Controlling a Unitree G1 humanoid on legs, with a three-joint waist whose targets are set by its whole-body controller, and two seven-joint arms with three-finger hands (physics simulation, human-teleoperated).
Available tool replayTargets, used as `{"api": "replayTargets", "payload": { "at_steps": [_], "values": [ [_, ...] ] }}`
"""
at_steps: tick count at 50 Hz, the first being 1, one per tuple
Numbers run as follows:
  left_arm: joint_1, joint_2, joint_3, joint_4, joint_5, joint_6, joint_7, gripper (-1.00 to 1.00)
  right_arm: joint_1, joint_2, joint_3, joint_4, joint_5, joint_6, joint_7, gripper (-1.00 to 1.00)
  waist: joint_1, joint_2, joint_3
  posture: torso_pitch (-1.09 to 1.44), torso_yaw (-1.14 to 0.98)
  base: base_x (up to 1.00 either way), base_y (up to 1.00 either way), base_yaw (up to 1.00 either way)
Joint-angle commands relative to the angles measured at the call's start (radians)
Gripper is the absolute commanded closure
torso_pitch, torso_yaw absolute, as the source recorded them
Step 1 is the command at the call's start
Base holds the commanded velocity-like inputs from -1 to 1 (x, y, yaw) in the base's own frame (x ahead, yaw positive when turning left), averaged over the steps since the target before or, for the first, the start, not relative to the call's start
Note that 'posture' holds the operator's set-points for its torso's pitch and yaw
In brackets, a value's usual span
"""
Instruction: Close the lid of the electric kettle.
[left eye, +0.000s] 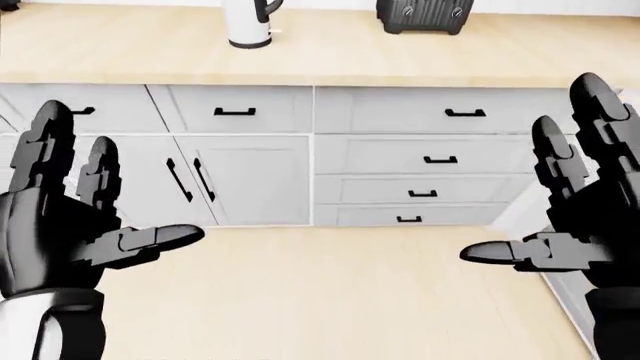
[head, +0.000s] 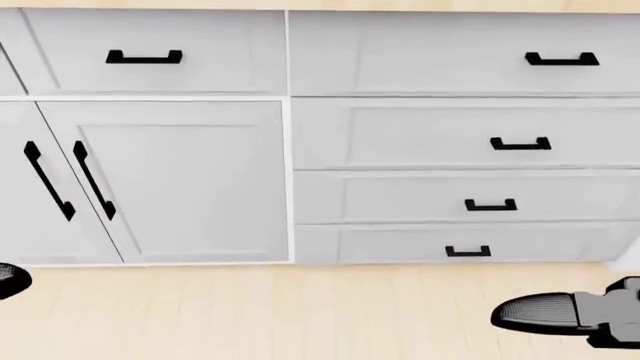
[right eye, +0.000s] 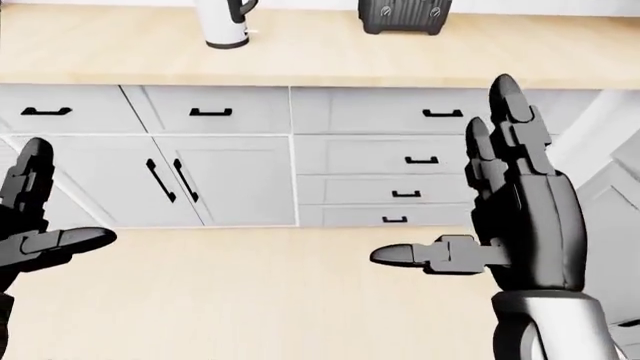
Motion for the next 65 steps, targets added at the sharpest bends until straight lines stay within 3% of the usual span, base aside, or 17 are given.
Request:
{"api": "replayTargets", "payload": {
  "at_steps": [1,10,16,26,30,36,37,39,46,54,58,60,62,63,65],
  "values": [
    [-0.013,0.011,0.005,-0.020,0.010,-0.044,-0.008,-1.00,-0.009,-0.006,-0.031,-0.012,-0.028,-0.019,0.011,-1.00,0.000,0.002,-0.014,0.00,0.00,0.00,0.00,0.00],
    [-0.004,-0.001,-0.009,-0.024,0.031,-0.051,-0.021,-1.00,0.007,0.049,-0.022,-0.012,-0.099,0.006,0.046,-1.00,-0.001,0.005,-0.020,0.00,0.00,0.00,0.00,0.00],
    [-0.009,-0.002,0.002,-0.046,0.019,-0.023,-0.018,-1.00,0.012,0.051,-0.015,-0.012,-0.114,0.001,0.055,-1.00,-0.001,0.007,-0.027,0.00,0.00,0.00,0.00,0.00],
    [-0.007,-0.015,-0.025,-0.033,0.077,-0.042,-0.045,-1.00,0.035,0.041,-0.008,-0.012,-0.144,-0.019,0.060,-1.00,-0.002,0.009,-0.029,0.00,0.00,0.00,0.00,0.00],
    [-0.002,-0.025,-0.037,-0.020,0.103,-0.057,-0.061,-1.00,0.032,0.087,0.000,-0.012,-0.162,-0.046,0.099,-1.00,-0.003,0.009,-0.029,0.00,0.00,0.00,0.00,0.00],
    [-0.003,-0.032,-0.038,-0.015,0.116,-0.062,-0.073,-1.00,0.041,0.051,0.015,-0.012,-0.161,-0.069,0.080,-1.00,-0.004,0.009,-0.029,0.00,0.00,0.00,0.00,0.00],
    [-0.002,-0.033,-0.038,-0.013,0.118,-0.064,-0.075,-1.00,0.036,0.046,0.005,-0.012,-0.148,-0.067,0.062,-1.00,-0.002,0.015,-0.045,0.00,0.00,0.00,0.00,0.12],
    [0.001,-0.036,-0.040,-0.009,0.124,-0.072,-0.080,-1.00,0.041,0.047,0.011,-0.012,-0.155,-0.070,0.063,-1.00,0.002,0.011,-0.031,0.00,0.00,0.00,0.00,0.34],
    [0.000,-0.039,-0.034,-0.022,0.121,-0.058,-0.081,-1.00,0.040,0.055,0.016,-0.012,-0.167,-0.063,0.078,-1.00,0.013,0.001,-0.021,0.00,0.00,0.00,0.00,0.43],
    [-0.001,-0.038,-0.032,-0.029,0.117,-0.049,-0.078,-1.00,0.037,0.052,0.025,-0.012,-0.172,-0.058,0.076,-1.00,0.018,0.027,-0.017,0.00,0.00,0.00,0.00,0.45],
    [0.006,-0.043,-0.045,-0.016,0.137,-0.065,-0.089,-1.00,0.034,0.070,0.027,-0.012,-0.188,-0.049,0.086,-1.00,0.027,0.011,-0.016,0.00,0.00,0.00,0.00,0.48],
    [0.006,-0.046,-0.049,-0.008,0.144,-0.073,-0.095,-1.00,0.031,0.072,0.027,-0.012,-0.186,-0.045,0.088,-1.00,0.027,-0.018,-0.012,0.00,0.00,0.00,0.00,0.48],
    [0.007,-0.049,-0.052,-0.005,0.152,-0.076,-0.099,-1.00,0.033,0.077,0.028,-0.012,-0.191,-0.045,0.093,-1.00,0.018,-0.065,-0.001,0.00,0.00,0.00,0.00,0.49],
    [0.007,-0.050,-0.054,-0.006,0.154,-0.076,-0.100,-1.00,0.033,0.074,0.026,-0.012,-0.186,-0.047,0.090,-1.00,0.007,-0.033,-0.004,0.00,0.00,0.00,0.00,0.48],
    [0.003,-0.049,-0.048,-0.014,0.148,-0.063,-0.098,-1.00,0.034,0.070,0.024,-0.012,-0.182,-0.048,0.086,-1.00,0.012,-0.051,-0.006,0.00,0.00,0.00,0.00,0.49]
  ]
}}
